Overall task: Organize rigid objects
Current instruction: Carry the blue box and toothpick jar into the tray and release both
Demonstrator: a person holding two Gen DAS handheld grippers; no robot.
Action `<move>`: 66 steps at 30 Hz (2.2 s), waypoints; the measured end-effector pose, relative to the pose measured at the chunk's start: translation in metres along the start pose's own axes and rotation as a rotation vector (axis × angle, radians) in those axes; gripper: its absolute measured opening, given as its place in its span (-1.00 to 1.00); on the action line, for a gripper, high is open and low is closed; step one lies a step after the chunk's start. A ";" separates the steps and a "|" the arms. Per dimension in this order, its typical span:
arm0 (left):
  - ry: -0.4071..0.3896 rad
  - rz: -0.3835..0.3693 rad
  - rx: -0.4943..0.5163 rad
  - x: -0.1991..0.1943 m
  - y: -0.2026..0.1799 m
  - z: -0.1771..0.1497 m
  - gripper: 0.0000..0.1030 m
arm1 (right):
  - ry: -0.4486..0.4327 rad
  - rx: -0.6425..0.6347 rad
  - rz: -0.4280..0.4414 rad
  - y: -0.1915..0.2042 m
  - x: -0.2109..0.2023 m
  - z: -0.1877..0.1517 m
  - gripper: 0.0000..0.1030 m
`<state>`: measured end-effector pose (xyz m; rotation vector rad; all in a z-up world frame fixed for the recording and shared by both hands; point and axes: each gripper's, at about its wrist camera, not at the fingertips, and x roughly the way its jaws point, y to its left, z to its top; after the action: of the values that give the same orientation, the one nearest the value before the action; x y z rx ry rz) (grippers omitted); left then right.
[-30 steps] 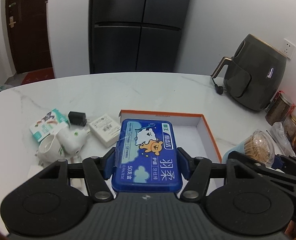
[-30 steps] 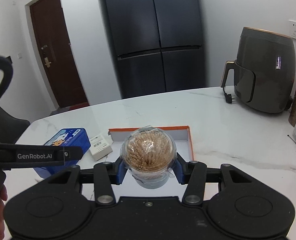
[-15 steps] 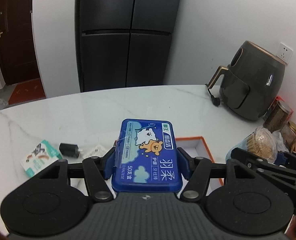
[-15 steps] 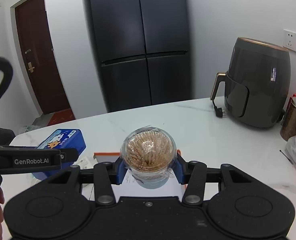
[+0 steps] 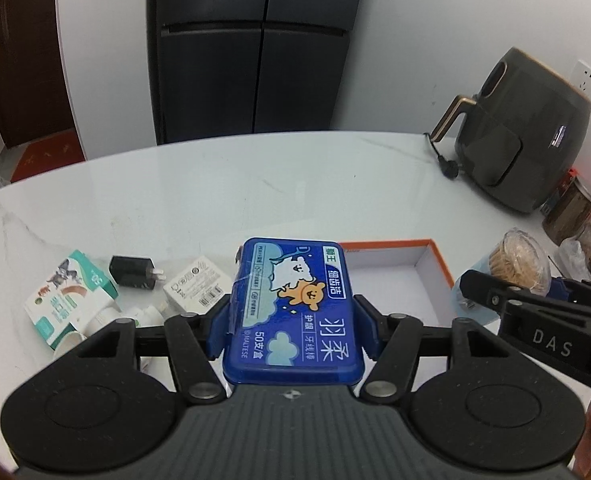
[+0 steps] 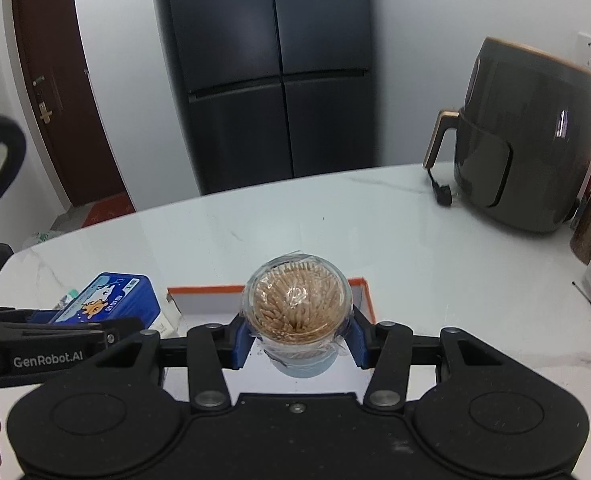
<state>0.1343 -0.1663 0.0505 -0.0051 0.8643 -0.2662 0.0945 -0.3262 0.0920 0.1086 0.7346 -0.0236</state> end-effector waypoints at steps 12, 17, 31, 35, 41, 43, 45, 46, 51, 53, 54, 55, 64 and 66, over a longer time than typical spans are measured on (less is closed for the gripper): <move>0.063 -0.035 -0.009 0.041 0.001 0.000 0.22 | 0.077 -0.019 -0.030 0.008 0.051 0.002 0.12; 0.086 -0.050 -0.012 0.057 -0.001 -0.001 0.22 | 0.107 -0.019 -0.054 0.003 0.074 0.003 0.12; 0.091 -0.057 -0.002 0.082 -0.012 0.006 0.22 | 0.110 -0.073 -0.081 0.000 0.105 0.011 0.13; 0.097 -0.059 -0.004 0.086 -0.016 0.006 0.22 | 0.115 -0.067 -0.080 -0.007 0.109 0.011 0.13; 0.094 -0.054 0.003 0.084 -0.016 0.004 0.22 | 0.113 -0.071 -0.060 -0.009 0.114 0.014 0.15; 0.097 -0.054 0.005 0.085 -0.017 0.004 0.22 | 0.092 -0.083 -0.055 -0.008 0.112 0.015 0.23; 0.098 -0.055 0.003 0.087 -0.018 0.005 0.22 | 0.064 -0.098 -0.069 -0.008 0.105 0.016 0.23; 0.099 -0.058 -0.001 0.089 -0.018 0.005 0.22 | 0.055 -0.095 -0.066 -0.010 0.102 0.017 0.23; 0.095 -0.095 -0.007 0.094 -0.025 0.005 0.32 | -0.004 -0.054 -0.066 -0.023 0.073 0.021 0.28; 0.087 -0.095 0.000 0.092 -0.028 0.004 0.64 | -0.019 -0.041 -0.070 -0.027 0.062 0.021 0.31; 0.079 -0.097 0.001 0.089 -0.028 0.003 0.65 | -0.023 -0.041 -0.070 -0.029 0.057 0.020 0.31; 0.074 -0.099 0.002 0.086 -0.028 0.003 0.65 | -0.025 -0.043 -0.071 -0.029 0.053 0.019 0.31; 0.074 -0.019 -0.063 0.042 -0.003 -0.006 0.86 | -0.043 -0.038 -0.039 -0.012 0.017 0.004 0.50; 0.066 0.009 -0.074 0.028 0.007 -0.011 0.88 | -0.033 -0.023 -0.021 -0.007 0.012 -0.001 0.51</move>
<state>0.1446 -0.1652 0.0218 -0.0621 0.9397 -0.2270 0.1024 -0.3332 0.0831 0.0782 0.7030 -0.0364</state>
